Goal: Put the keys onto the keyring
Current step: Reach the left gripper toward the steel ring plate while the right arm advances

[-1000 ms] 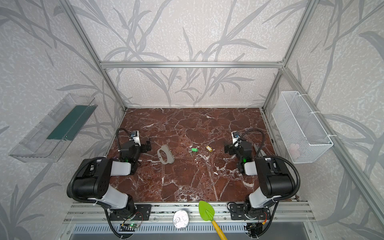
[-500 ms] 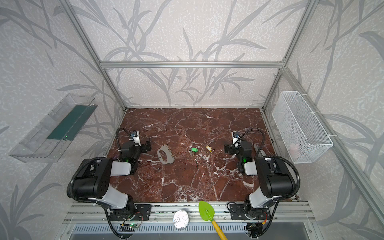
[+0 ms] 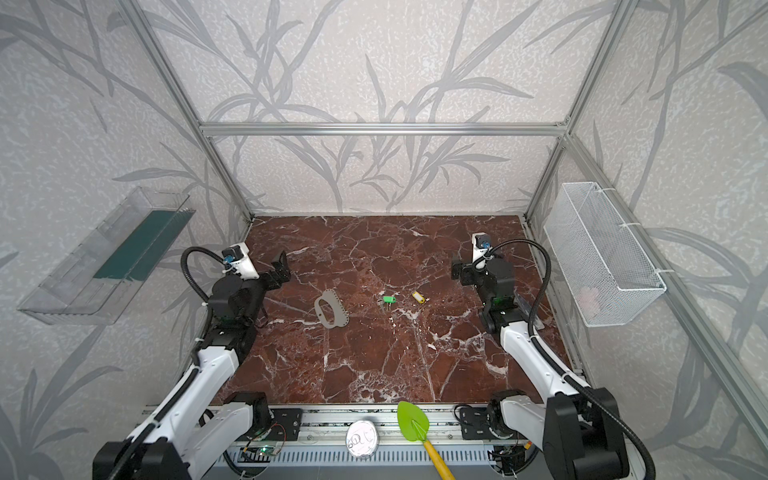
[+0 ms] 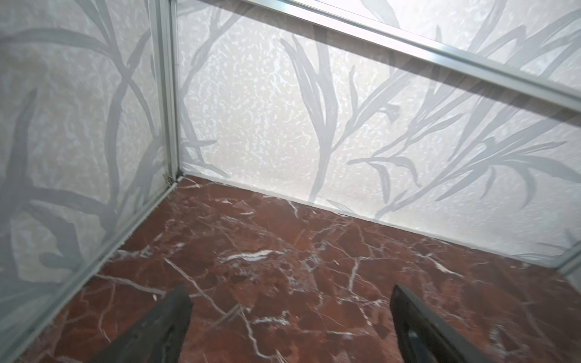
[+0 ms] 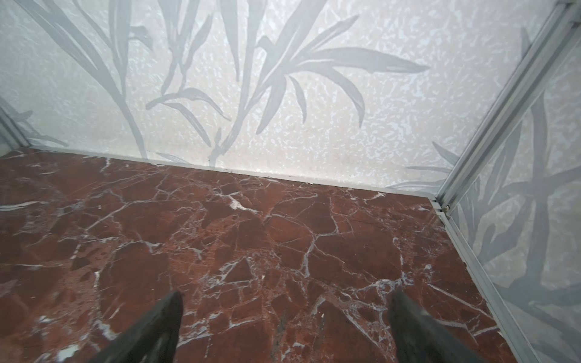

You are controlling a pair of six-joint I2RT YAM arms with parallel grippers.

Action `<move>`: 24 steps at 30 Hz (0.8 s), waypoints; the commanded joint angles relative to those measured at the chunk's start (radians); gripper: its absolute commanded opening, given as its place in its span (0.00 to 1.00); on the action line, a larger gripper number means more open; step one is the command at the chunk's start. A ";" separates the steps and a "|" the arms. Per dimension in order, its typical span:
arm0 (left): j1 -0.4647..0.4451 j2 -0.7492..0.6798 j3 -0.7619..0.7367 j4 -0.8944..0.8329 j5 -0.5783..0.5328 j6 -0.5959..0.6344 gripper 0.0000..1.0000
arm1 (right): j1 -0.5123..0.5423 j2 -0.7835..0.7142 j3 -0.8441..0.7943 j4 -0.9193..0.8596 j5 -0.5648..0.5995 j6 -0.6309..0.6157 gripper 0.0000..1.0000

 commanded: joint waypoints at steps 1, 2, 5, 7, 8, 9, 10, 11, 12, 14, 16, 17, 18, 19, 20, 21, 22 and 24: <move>-0.034 -0.058 0.054 -0.270 -0.012 -0.179 0.99 | 0.085 -0.046 0.043 -0.239 0.001 0.017 1.00; -0.048 -0.069 0.063 -0.308 -0.022 -0.189 0.99 | 0.109 -0.051 0.055 -0.271 0.004 0.018 1.00; -0.093 -0.086 0.093 -0.429 -0.054 -0.218 0.99 | 0.171 -0.052 0.082 -0.358 0.010 0.054 0.99; -0.119 -0.085 0.106 -0.489 -0.045 -0.223 0.97 | 0.203 -0.052 0.075 -0.378 -0.004 0.086 0.98; -0.129 -0.081 0.109 -0.517 -0.043 -0.230 0.97 | 0.214 -0.052 0.069 -0.383 -0.015 0.099 0.97; -0.142 -0.075 0.111 -0.542 -0.036 -0.236 0.96 | 0.226 -0.049 0.061 -0.383 -0.030 0.116 0.97; -0.155 -0.068 0.112 -0.572 -0.024 -0.246 0.94 | 0.234 -0.044 0.054 -0.383 -0.040 0.134 0.96; -0.168 -0.059 0.114 -0.598 -0.012 -0.256 0.93 | 0.240 -0.038 0.048 -0.383 -0.059 0.148 0.95; -0.186 -0.048 0.112 -0.622 0.007 -0.264 0.90 | 0.247 -0.028 0.041 -0.379 -0.079 0.161 0.94; -0.233 -0.025 0.105 -0.663 0.015 -0.276 0.87 | 0.261 -0.007 0.031 -0.373 -0.104 0.180 0.92; -0.298 0.002 0.098 -0.693 -0.002 -0.286 0.84 | 0.282 0.015 0.026 -0.363 -0.125 0.176 0.91; -0.329 0.017 0.095 -0.702 -0.016 -0.288 0.83 | 0.289 0.024 0.029 -0.365 -0.126 0.172 0.90; -0.367 0.037 0.090 -0.708 -0.038 -0.289 0.82 | 0.292 0.031 0.031 -0.372 -0.129 0.166 0.89; -0.405 0.061 0.088 -0.713 -0.061 -0.291 0.81 | 0.295 0.036 0.035 -0.378 -0.128 0.163 0.89; -0.432 0.088 0.088 -0.719 -0.078 -0.291 0.79 | 0.295 0.038 0.038 -0.385 -0.125 0.163 0.89; -0.461 0.120 0.091 -0.725 -0.098 -0.291 0.77 | 0.295 0.038 0.037 -0.388 -0.124 0.162 0.88; -0.485 0.153 0.098 -0.733 -0.115 -0.291 0.74 | 0.294 0.036 0.037 -0.390 -0.123 0.161 0.88; -0.525 0.219 0.118 -0.747 -0.131 -0.282 0.70 | 0.295 0.029 0.034 -0.396 -0.117 0.162 0.87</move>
